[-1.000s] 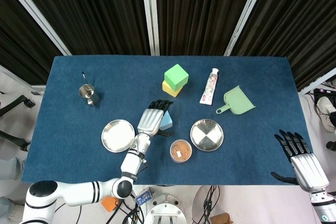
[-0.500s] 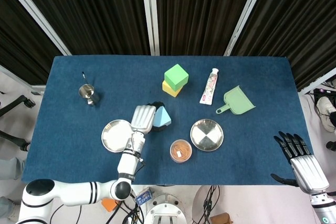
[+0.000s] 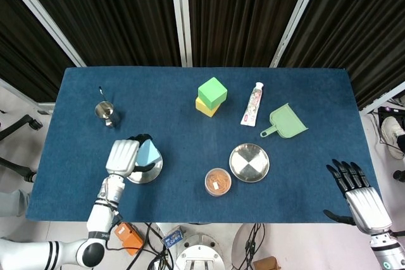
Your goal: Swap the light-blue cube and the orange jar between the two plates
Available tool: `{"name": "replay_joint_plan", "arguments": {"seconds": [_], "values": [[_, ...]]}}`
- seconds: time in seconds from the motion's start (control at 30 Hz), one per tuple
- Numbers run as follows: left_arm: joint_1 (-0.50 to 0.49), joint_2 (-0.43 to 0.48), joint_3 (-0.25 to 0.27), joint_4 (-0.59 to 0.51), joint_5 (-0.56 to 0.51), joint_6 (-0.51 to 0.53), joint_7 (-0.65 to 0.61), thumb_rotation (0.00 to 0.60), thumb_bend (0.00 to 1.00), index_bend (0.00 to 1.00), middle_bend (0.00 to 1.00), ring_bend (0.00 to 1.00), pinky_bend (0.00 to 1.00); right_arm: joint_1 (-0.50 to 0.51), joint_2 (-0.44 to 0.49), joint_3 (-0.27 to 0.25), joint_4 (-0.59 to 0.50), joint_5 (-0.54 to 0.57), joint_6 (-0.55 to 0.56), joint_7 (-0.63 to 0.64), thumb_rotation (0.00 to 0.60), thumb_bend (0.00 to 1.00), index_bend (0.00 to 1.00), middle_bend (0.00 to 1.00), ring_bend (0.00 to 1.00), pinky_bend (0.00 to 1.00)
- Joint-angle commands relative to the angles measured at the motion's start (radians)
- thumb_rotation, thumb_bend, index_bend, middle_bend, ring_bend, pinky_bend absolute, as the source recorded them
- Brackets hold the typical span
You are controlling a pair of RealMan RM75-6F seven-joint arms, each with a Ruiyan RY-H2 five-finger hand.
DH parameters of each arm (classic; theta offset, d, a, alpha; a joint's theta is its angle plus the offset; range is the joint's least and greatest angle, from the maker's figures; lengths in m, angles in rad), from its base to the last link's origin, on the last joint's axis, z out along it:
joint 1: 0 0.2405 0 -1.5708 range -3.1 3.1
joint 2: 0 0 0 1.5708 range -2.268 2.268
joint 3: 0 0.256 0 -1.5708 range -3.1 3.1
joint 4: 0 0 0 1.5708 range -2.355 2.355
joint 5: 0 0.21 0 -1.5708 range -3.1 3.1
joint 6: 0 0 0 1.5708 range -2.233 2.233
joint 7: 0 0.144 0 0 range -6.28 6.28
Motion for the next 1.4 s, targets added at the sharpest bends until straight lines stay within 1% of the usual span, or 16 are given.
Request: {"name": "replay_joint_plan", "arguments": {"seconds": [0.03, 0.1, 0.2, 0.33, 0.43, 0.53, 0.67, 0.8, 0.93, 1.07, 1.23, 1.27, 1.3, 1.33, 1.37, 1.4], "values": [[0.010, -0.003, 0.030, 0.045, 0.023, -0.032, -0.027, 0.600, 0.28, 0.49, 0.56, 0.56, 0.70, 0.007, -0.009, -0.001, -0.007, -0.001, -0.019, -0.018, 0.520, 0.20, 0.00, 0.00, 0.00, 0.00], [0.008, -0.006, 0.040, 0.060, 0.012, -0.054, -0.022, 0.600, 0.21, 0.43, 0.49, 0.50, 0.65, 0.013, -0.013, -0.001, -0.008, -0.002, -0.032, -0.027, 0.519, 0.20, 0.00, 0.00, 0.00, 0.00], [0.012, -0.001, 0.051, 0.065, 0.015, -0.066, -0.026, 0.600, 0.12, 0.34, 0.37, 0.37, 0.59, 0.023, -0.018, 0.000, -0.008, -0.006, -0.046, -0.031, 0.519, 0.20, 0.00, 0.00, 0.00, 0.00], [0.026, 0.035, 0.071, 0.024, 0.032, -0.066, -0.026, 0.600, 0.03, 0.22, 0.24, 0.22, 0.51, 0.044, -0.034, 0.010, -0.014, -0.023, -0.059, -0.042, 0.521, 0.20, 0.00, 0.00, 0.00, 0.00], [0.043, 0.078, 0.087, -0.025, 0.077, -0.040, -0.032, 0.600, 0.00, 0.16, 0.19, 0.16, 0.43, 0.083, -0.045, 0.014, -0.043, -0.066, -0.089, -0.070, 0.520, 0.20, 0.00, 0.00, 0.00, 0.00], [0.072, 0.134, 0.107, -0.075, 0.152, 0.019, -0.039, 0.599, 0.00, 0.12, 0.16, 0.13, 0.38, 0.139, -0.059, 0.030, -0.100, -0.103, -0.145, -0.111, 0.520, 0.20, 0.00, 0.00, 0.00, 0.00], [0.130, 0.225, 0.142, -0.133, 0.262, 0.114, -0.069, 0.587, 0.00, 0.11, 0.15, 0.12, 0.36, 0.234, -0.094, 0.068, -0.193, -0.093, -0.282, -0.171, 0.518, 0.20, 0.00, 0.00, 0.00, 0.00], [0.208, 0.310, 0.188, -0.140, 0.362, 0.214, -0.150, 0.576, 0.00, 0.11, 0.15, 0.12, 0.35, 0.345, -0.169, 0.134, -0.264, 0.015, -0.484, -0.254, 0.519, 0.20, 0.00, 0.00, 0.00, 0.00], [0.279, 0.363, 0.210, -0.095, 0.390, 0.276, -0.284, 0.578, 0.00, 0.11, 0.15, 0.12, 0.34, 0.457, -0.312, 0.222, -0.246, 0.218, -0.675, -0.382, 0.520, 0.20, 0.00, 0.00, 0.00, 0.00], [0.310, 0.383, 0.208, -0.051, 0.371, 0.271, -0.380, 0.579, 0.00, 0.11, 0.15, 0.12, 0.34, 0.538, -0.437, 0.269, -0.182, 0.397, -0.766, -0.483, 0.520, 0.20, 0.00, 0.00, 0.00, 0.00], [0.323, 0.394, 0.199, -0.030, 0.383, 0.255, -0.409, 0.582, 0.00, 0.11, 0.15, 0.12, 0.34, 0.594, -0.507, 0.268, -0.140, 0.539, -0.790, -0.570, 0.518, 0.20, 0.00, 0.00, 0.00, 0.00], [0.324, 0.395, 0.197, -0.031, 0.386, 0.253, -0.411, 0.583, 0.00, 0.11, 0.15, 0.12, 0.34, 0.601, -0.509, 0.266, -0.141, 0.554, -0.793, -0.575, 0.519, 0.20, 0.00, 0.00, 0.00, 0.01], [0.326, 0.396, 0.194, -0.031, 0.388, 0.251, -0.412, 0.584, 0.00, 0.11, 0.15, 0.12, 0.34, 0.608, -0.509, 0.265, -0.143, 0.563, -0.792, -0.579, 0.520, 0.22, 0.01, 0.03, 0.02, 0.06], [0.327, 0.397, 0.191, -0.031, 0.391, 0.246, -0.414, 0.585, 0.00, 0.11, 0.15, 0.12, 0.34, 0.615, -0.506, 0.262, -0.145, 0.567, -0.789, -0.583, 0.522, 0.26, 0.08, 0.10, 0.10, 0.17], [0.328, 0.398, 0.189, -0.031, 0.391, 0.242, -0.414, 0.581, 0.00, 0.11, 0.15, 0.12, 0.34, 0.618, -0.502, 0.259, -0.149, 0.574, -0.787, -0.582, 0.547, 0.32, 0.24, 0.25, 0.27, 0.37], [0.329, 0.399, 0.188, -0.031, 0.392, 0.238, -0.412, 0.583, 0.00, 0.11, 0.15, 0.12, 0.34, 0.621, -0.497, 0.255, -0.153, 0.583, -0.784, -0.584, 0.563, 0.35, 0.36, 0.34, 0.39, 0.49]]}}
